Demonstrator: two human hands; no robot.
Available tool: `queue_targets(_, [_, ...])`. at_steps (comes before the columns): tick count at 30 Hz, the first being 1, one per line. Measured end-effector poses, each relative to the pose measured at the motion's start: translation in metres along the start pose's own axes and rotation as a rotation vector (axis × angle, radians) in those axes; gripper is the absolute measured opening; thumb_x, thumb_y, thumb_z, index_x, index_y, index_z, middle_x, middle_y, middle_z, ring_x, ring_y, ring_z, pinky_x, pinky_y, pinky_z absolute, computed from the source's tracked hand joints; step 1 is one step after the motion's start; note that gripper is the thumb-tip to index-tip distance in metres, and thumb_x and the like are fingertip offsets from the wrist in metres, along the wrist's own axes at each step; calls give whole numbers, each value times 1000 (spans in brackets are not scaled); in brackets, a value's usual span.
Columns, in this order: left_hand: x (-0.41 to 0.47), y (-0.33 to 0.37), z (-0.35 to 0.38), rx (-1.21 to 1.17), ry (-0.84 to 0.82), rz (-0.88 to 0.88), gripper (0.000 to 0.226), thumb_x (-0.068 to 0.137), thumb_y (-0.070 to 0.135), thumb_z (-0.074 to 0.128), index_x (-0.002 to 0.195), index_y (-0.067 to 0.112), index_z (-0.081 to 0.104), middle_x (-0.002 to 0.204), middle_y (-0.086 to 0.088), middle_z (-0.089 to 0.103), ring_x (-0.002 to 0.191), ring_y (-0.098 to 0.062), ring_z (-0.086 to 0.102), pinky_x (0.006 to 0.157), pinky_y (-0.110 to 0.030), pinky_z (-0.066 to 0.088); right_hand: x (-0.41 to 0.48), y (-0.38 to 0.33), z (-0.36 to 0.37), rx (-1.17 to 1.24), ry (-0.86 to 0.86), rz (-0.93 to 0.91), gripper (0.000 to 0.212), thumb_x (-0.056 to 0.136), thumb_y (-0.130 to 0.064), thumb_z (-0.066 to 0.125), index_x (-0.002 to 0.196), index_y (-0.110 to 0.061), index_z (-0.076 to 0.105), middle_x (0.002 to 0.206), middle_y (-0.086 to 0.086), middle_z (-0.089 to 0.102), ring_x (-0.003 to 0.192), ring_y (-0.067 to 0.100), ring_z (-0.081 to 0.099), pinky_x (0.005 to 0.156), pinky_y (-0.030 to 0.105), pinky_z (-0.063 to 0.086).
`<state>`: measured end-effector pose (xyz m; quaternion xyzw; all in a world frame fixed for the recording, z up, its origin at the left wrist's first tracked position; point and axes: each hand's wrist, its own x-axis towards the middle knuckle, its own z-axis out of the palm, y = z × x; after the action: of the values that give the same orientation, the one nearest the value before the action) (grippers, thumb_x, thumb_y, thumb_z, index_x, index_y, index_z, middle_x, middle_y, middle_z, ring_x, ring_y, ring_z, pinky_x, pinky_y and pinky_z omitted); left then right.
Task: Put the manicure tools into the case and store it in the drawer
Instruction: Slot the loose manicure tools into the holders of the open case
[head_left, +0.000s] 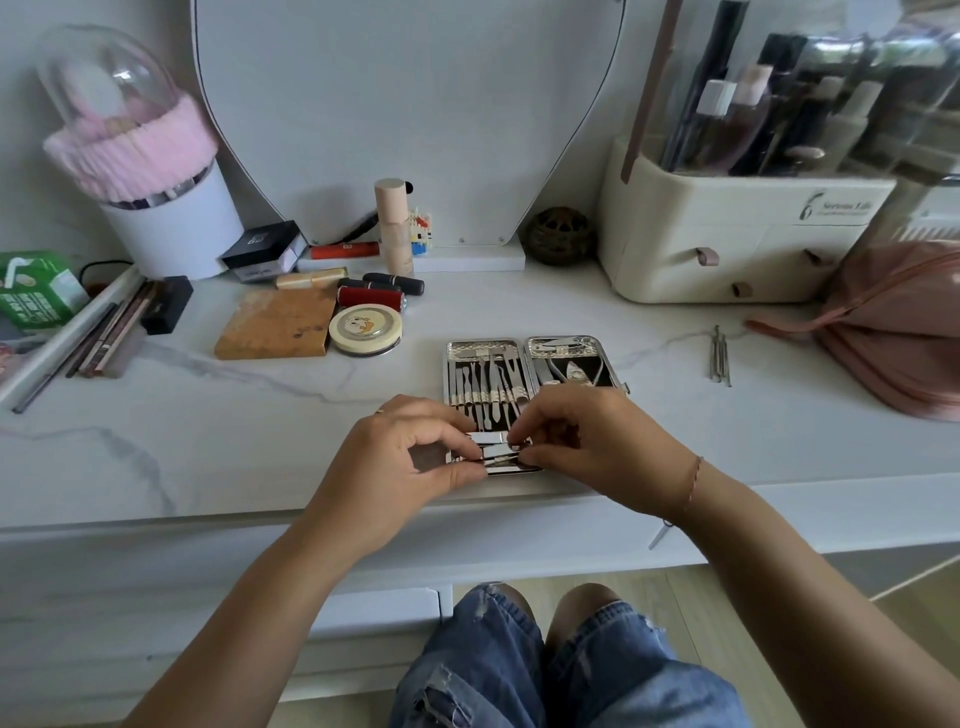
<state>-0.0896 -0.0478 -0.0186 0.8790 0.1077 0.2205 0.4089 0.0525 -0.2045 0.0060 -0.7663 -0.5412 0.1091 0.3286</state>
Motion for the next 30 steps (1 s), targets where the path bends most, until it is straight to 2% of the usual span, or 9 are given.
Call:
queue_targets(6, [3,0,1,84,3,9,34,64,42,74,97,35,69,97,18,61,100,2,53,86,-9,37,-3,-2,-5,72,34,40,7,79,-15,72,85,-15,70,77,-5,66,68,4,58,63,11,44])
queue_targets(10, [12,3,3,118,-27,35,32,63,45,70,92,32,72,89,21,64,98,0,50,81,-8,36,-9,37,-40,-1,467,243,2,79,-17,71,79,-16,69,71,-9,65,64,4,58,63,7,42])
queue_targets(13, [18,3,3,137,-62,60,28,62,43,71,88,32,73,86,17,65,94,-4,50,77,-12,38,-17,86,-73,-92,687,533,10,78,-21,71,82,-12,69,77,0,65,78,17,61,74,25,46])
queue_targets(16, [19,3,2,130,-81,67,26,62,41,72,87,33,73,85,17,65,93,-3,52,76,-13,39,-16,121,-90,-156,663,700,23,77,-30,72,87,-9,69,99,7,68,101,22,60,77,24,38])
queue_targets(18, [20,2,2,100,-84,69,24,63,40,73,86,33,74,85,16,65,93,-3,54,79,-15,41,-10,130,-95,-170,601,755,29,76,-36,72,85,-9,69,102,8,68,107,24,58,78,27,40])
queue_targets(21, [22,-1,2,67,-81,53,24,63,46,71,84,34,73,89,18,65,95,-3,56,83,-19,42,-1,135,-98,-229,536,794,24,76,-37,71,73,-13,67,98,8,67,104,27,59,75,30,43])
queue_targets(23, [26,0,3,52,-73,44,27,64,51,68,85,35,73,90,19,65,95,-4,57,84,-23,44,2,137,-100,-263,511,820,21,77,-34,70,65,-17,64,86,6,63,95,31,61,70,28,40])
queue_targets(26, [37,3,5,49,-48,57,23,69,50,65,83,34,72,91,20,65,94,-5,58,84,-29,47,5,138,-103,-297,489,856,16,77,-31,67,66,-20,63,80,3,57,87,30,59,68,27,36])
queue_targets(30, [64,5,9,27,24,65,18,74,47,63,81,33,71,86,18,66,92,-1,57,80,-19,42,4,141,-102,-297,516,854,17,77,-26,64,63,-18,61,87,8,63,90,31,59,68,26,37])
